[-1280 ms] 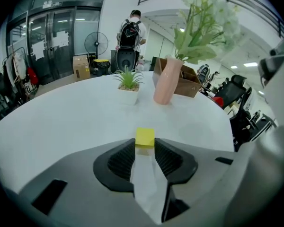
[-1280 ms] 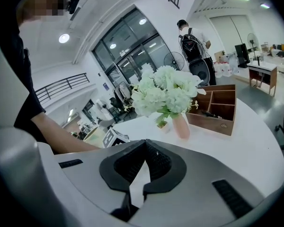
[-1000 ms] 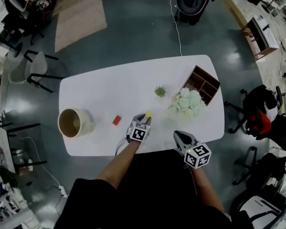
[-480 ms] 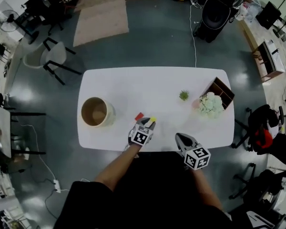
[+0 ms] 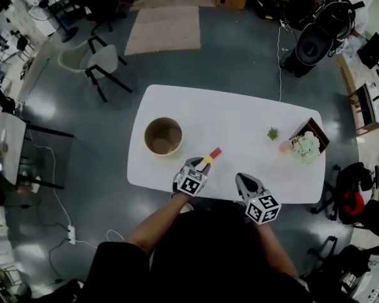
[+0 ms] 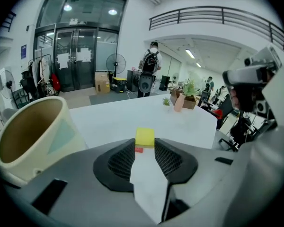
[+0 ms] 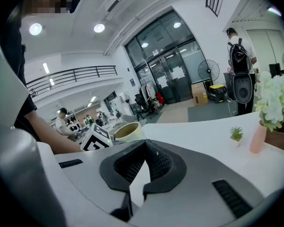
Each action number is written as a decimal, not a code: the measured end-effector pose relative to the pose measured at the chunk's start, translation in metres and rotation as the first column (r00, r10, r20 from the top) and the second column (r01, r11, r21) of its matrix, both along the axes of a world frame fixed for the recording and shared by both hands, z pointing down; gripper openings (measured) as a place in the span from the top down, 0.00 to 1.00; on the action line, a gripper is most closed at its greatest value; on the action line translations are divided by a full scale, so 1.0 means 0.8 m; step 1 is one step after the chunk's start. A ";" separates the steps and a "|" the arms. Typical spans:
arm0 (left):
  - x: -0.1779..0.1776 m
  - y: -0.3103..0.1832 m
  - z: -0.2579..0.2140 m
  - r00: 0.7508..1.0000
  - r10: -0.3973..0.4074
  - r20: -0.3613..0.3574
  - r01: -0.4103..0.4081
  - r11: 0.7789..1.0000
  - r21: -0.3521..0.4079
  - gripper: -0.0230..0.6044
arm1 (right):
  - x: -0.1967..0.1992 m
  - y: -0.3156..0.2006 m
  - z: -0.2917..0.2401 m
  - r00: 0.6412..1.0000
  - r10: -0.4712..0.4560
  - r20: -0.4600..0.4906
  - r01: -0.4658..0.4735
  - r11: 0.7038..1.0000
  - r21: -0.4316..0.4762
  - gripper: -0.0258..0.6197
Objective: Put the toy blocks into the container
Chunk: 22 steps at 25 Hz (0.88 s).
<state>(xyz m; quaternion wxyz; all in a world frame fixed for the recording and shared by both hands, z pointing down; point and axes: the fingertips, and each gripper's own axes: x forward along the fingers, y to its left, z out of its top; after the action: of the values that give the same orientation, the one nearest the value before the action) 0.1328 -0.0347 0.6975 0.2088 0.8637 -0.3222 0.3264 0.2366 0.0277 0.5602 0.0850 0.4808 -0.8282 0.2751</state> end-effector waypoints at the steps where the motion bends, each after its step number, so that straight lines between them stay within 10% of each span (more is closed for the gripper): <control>1: -0.013 0.002 -0.002 1.000 -0.010 -0.003 0.010 1.000 0.005 0.77 | -0.016 0.003 0.000 1.000 -0.015 -0.002 0.015 1.000 0.002 0.96; 22: -0.199 0.007 -0.111 0.977 -0.163 -0.137 0.182 0.972 0.146 0.77 | -0.221 0.006 0.014 0.967 -0.253 -0.021 0.252 0.967 -0.041 0.96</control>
<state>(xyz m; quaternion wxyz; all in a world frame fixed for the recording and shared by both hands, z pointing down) -0.0262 -0.0289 0.6088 0.1872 0.8649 -0.4073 0.2260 0.0597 0.0326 0.5713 0.1391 0.3731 -0.8762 0.2715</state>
